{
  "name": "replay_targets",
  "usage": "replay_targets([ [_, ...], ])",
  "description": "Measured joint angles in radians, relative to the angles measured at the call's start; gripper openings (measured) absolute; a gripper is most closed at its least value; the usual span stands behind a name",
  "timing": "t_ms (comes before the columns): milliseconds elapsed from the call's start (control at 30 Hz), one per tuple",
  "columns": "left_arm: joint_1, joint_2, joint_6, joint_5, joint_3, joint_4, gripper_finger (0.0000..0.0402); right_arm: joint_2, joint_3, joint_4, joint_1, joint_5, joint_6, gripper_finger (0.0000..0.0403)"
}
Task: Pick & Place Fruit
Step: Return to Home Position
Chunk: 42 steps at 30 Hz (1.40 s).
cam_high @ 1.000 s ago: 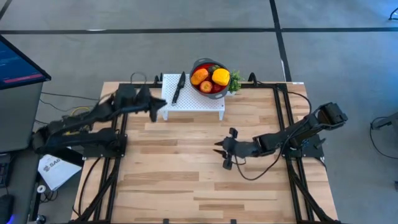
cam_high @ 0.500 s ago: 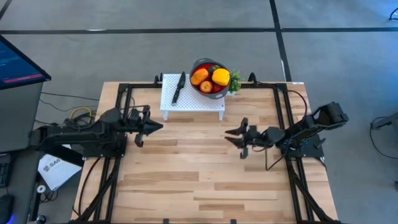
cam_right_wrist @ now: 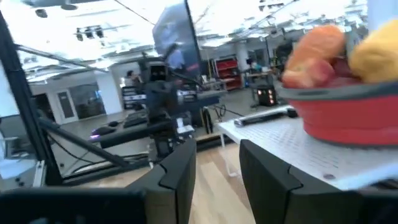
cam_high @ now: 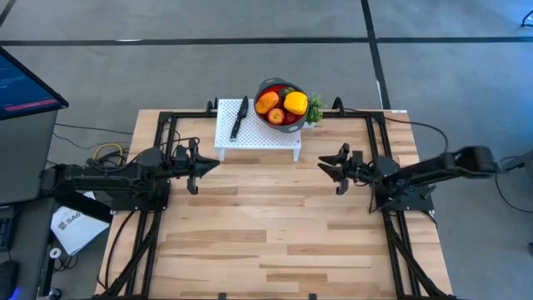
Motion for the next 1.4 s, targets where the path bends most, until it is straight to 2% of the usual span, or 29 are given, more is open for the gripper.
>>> replay_targets([
  [133, 0.000, 0.000, 0.000, -0.014, 0.000, 0.001, 0.0004, -0.165, 0.002, -0.296, -0.057, -0.042, 0.036, 0.0118],
  [367, 0.001, 0.001, 0.000, -0.064, 0.000, -0.001, 0.0005, -0.489, 0.002, -0.639, -0.118, -0.253, 0.034, 0.0118],
  [467, 0.001, 0.001, 0.000, -0.069, 0.000, -0.001, 0.0004, -0.634, 0.002, -0.809, -0.132, -0.313, 0.031, 0.0118],
  [633, 0.001, 0.001, 0.000, -0.077, 0.000, -0.001, 0.0004, -0.879, 0.017, -1.165, -0.136, -0.326, 0.030, 0.0118],
  [733, 0.001, 0.001, 0.000, -0.090, 0.000, -0.002, 0.0004, -1.012, 0.038, -1.305, -0.132, -0.328, 0.017, 0.0118],
  [767, 0.001, 0.001, 0.000, -0.092, 0.000, -0.002, 0.0004, -1.048, 0.043, -1.321, -0.127, -0.336, 0.006, 0.0118],
  [867, 0.002, 0.001, -0.005, -0.094, 0.000, -0.002, 0.0004, -1.050, 0.056, -1.352, -0.101, -0.375, -0.014, 0.0118],
  [1067, 0.002, 0.020, -0.030, -0.096, 0.000, 0.001, 0.0004, -1.035, 0.050, -1.346, 0.009, -0.367, 0.043, 0.0106],
  [1300, 0.002, 0.074, -0.034, -0.126, 0.000, 0.002, 0.0004, -1.048, 0.001, -1.228, 0.199, -0.163, -0.047, 0.0060],
  [1400, 0.002, 0.095, -0.042, -0.129, 0.000, 0.008, 0.0004, -1.048, 0.000, -1.223, 0.250, -0.126, -0.093, 0.0044],
])
